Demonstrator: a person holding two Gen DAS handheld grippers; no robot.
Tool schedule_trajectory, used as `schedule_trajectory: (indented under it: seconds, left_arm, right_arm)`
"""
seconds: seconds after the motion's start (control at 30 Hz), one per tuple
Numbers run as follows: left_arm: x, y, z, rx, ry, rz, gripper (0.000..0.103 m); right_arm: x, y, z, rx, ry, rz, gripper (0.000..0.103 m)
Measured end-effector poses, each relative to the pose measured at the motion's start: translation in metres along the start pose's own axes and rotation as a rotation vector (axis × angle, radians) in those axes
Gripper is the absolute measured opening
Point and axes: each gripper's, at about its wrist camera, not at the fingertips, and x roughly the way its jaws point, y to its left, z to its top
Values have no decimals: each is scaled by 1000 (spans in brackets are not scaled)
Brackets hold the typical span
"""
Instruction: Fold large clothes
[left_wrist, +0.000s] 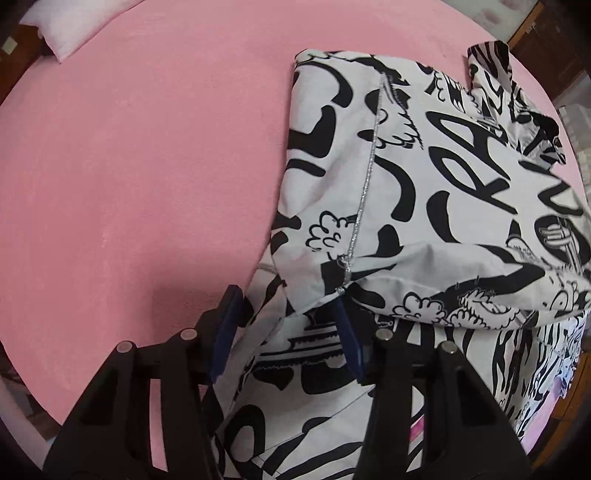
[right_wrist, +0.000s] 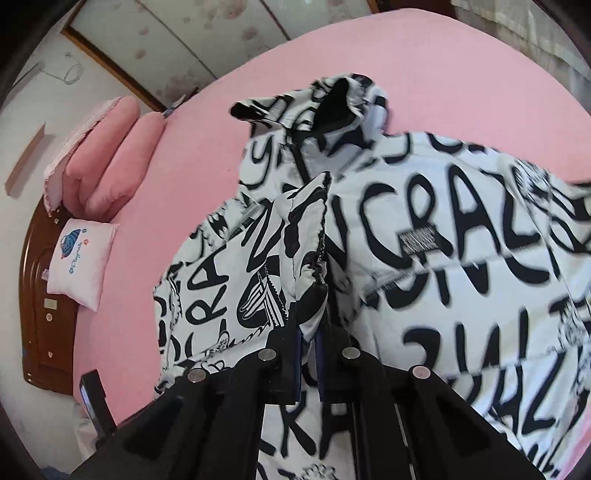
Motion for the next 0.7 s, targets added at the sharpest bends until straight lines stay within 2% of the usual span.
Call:
schedule_trajectory:
  seconds: [0.2,0.27,0.33,0.4,0.43,0.47,0.57,0.7]
  left_arm:
    - [-2,4,-6,13,10,-33,47]
    - [-7,1,-17,13,15,-3,45]
    - [-5,11,-21,-7,25,56,34]
    - [-2,25,-24,-51,43,11,32]
    - [-1,30,-25,-66,47,-7,27]
    - [-1,34,-26,-68,48,-12,26]
    - [-3,40,-32,-50,41,1,26]
    - [-2,41,-34,-50,38,13,25]
  right_arm:
    - [11,-36,-18,94,68,-75,6]
    - [12,-44,-23,90,74,-120,6]
    - [14,-49,-25,58,59,-173,6]
    - [17,-55,-27,45,61,-177,6]
    - [19,-57,-28,44,64,-175,6]
    - [21,-56,-28,36,64,-177,6]
    - [29,-57,-32,5,72,-221,6]
    - [54,-80,-38,74,102,-244,6]
